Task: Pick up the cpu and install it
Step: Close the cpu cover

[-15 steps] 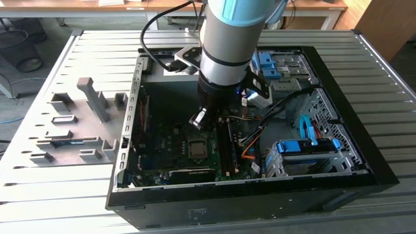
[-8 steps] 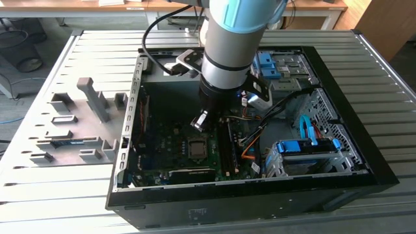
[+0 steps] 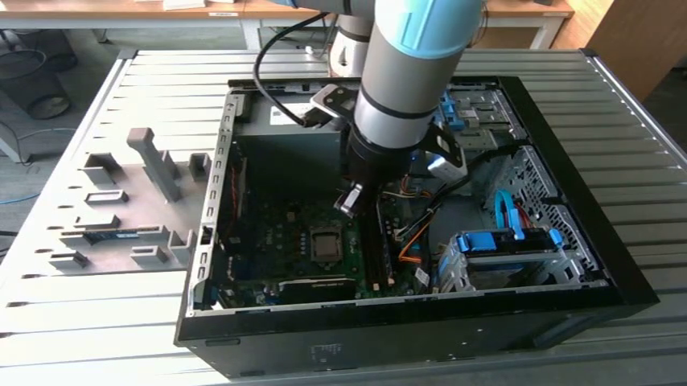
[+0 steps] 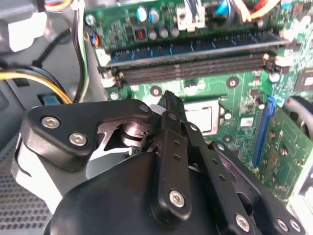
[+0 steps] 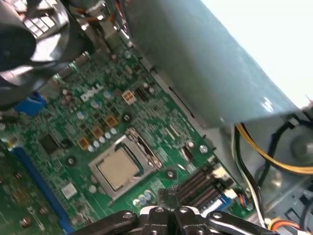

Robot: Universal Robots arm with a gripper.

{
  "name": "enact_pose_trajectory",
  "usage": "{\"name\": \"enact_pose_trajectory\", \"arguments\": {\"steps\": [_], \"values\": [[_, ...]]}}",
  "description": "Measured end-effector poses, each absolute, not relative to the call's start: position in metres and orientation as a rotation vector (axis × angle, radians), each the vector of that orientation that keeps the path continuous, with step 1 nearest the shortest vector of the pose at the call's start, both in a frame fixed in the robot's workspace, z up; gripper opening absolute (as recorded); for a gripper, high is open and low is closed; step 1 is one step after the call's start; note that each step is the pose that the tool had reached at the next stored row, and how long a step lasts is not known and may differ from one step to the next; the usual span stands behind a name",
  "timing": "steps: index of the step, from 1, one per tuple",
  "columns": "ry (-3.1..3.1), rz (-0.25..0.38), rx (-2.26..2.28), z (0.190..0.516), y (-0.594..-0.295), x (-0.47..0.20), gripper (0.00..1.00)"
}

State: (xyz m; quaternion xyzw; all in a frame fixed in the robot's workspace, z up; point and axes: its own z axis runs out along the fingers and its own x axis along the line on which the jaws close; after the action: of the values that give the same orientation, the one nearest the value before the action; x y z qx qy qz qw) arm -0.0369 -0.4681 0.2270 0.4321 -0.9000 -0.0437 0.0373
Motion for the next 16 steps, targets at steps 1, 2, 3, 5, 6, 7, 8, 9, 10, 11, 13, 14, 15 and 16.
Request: {"name": "enact_pose_trajectory", "arguments": {"steps": [1,2,3,5,6,7,8,9,10,11,13,14,15,16], "values": [[-2.762,-0.134,1.326,0.227,-0.467,-0.035,0.10],[-2.762,-0.134,1.326,0.227,-0.466,-0.035,0.10],[-2.761,-0.130,1.326,0.227,-0.464,-0.035,0.10],[-2.753,-0.097,1.320,0.227,-0.462,-0.035,0.10],[-2.748,-0.072,1.316,0.227,-0.461,-0.035,0.10],[-2.742,-0.047,1.311,0.227,-0.461,-0.035,0.10],[-2.736,-0.024,1.307,0.227,-0.461,-0.035,0.10],[-2.735,-0.020,1.306,0.227,-0.461,-0.035,0.10],[-2.735,-0.020,1.307,0.227,-0.461,-0.035,0.10],[-2.735,-0.019,1.307,0.227,-0.461,-0.037,0.10],[-2.740,-0.025,1.309,0.227,-0.462,-0.042,0.10],[-2.743,-0.030,1.311,0.227,-0.462,-0.044,0.10],[-2.746,-0.036,1.312,0.227,-0.463,-0.046,0.10],[-2.749,-0.047,1.315,0.227,-0.464,-0.048,0.10]]}}
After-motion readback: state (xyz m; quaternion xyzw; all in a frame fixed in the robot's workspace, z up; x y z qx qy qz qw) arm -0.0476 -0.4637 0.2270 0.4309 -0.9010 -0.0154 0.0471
